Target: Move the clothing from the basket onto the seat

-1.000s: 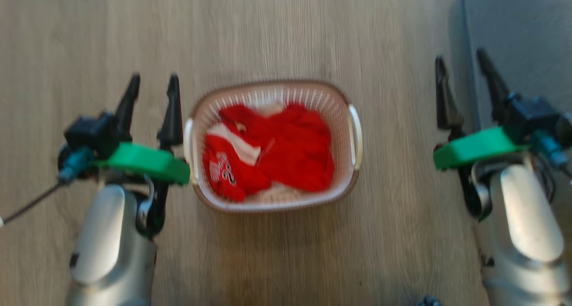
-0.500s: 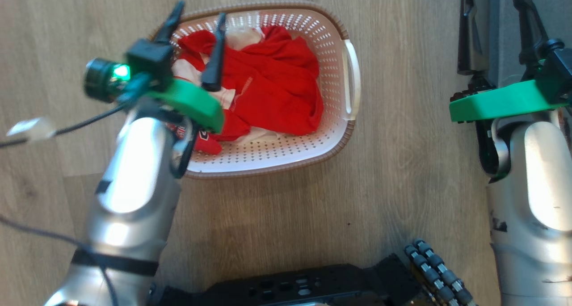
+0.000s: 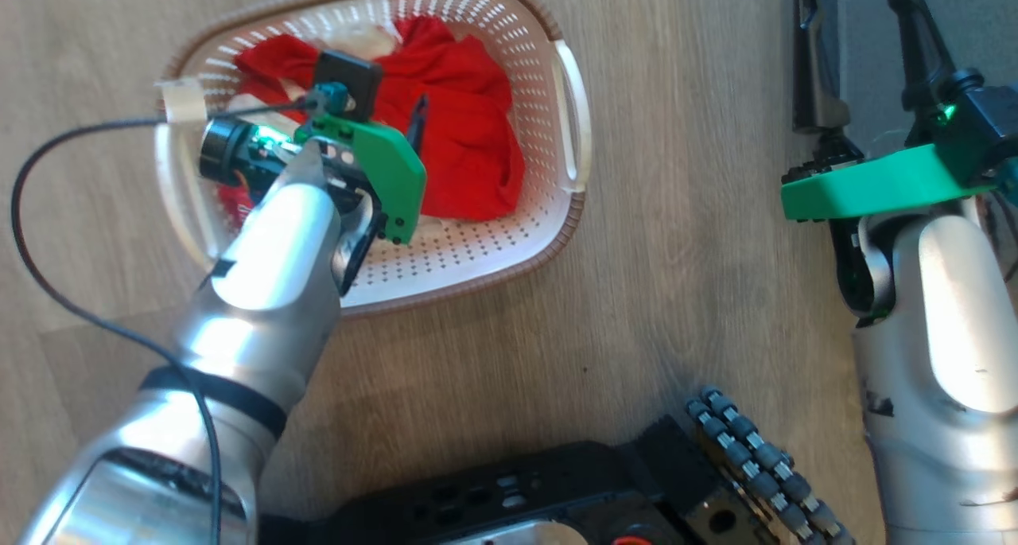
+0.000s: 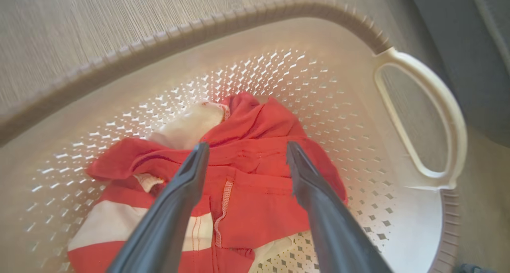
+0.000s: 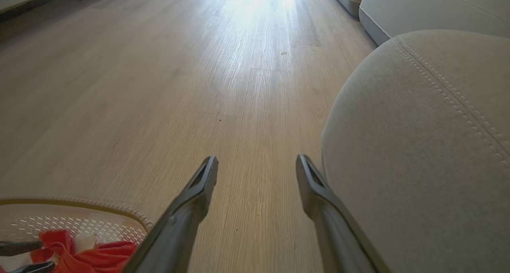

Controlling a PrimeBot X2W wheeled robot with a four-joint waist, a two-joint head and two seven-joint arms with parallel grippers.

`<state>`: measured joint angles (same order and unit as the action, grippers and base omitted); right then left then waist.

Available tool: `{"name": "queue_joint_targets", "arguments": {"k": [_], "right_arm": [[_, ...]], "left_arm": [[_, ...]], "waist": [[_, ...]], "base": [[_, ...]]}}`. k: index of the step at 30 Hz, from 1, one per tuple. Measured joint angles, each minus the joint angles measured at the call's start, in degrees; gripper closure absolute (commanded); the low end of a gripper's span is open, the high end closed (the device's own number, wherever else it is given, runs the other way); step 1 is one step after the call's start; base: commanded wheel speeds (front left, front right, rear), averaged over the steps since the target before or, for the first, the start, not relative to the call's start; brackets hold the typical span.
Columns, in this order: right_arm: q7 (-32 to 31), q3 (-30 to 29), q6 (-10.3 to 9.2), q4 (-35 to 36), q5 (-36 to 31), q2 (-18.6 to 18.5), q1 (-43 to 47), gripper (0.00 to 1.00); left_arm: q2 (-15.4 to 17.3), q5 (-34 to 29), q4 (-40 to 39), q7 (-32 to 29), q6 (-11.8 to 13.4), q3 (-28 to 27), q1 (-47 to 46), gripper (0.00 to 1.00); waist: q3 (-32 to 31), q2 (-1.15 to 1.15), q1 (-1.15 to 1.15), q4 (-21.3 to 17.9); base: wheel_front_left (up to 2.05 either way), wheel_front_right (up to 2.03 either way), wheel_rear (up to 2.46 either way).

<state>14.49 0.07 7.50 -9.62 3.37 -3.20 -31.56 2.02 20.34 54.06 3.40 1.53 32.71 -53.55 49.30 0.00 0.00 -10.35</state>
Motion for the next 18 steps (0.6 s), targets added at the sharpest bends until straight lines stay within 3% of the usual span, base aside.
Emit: {"name": "queue_joint_targets", "arguments": {"k": [18], "right_arm": [[0.1, -0.2, 0.0, 2.2, 1.4, 0.1, -0.1, 0.0]], "left_arm": [[0.1, 10.9, 12.5, -4.3, 0.3, 7.9, -6.7, 0.0]], "waist": [[8.3, 0.0, 0.0, -4.4]], "base": [[0.0, 0.0, 0.0]]}}
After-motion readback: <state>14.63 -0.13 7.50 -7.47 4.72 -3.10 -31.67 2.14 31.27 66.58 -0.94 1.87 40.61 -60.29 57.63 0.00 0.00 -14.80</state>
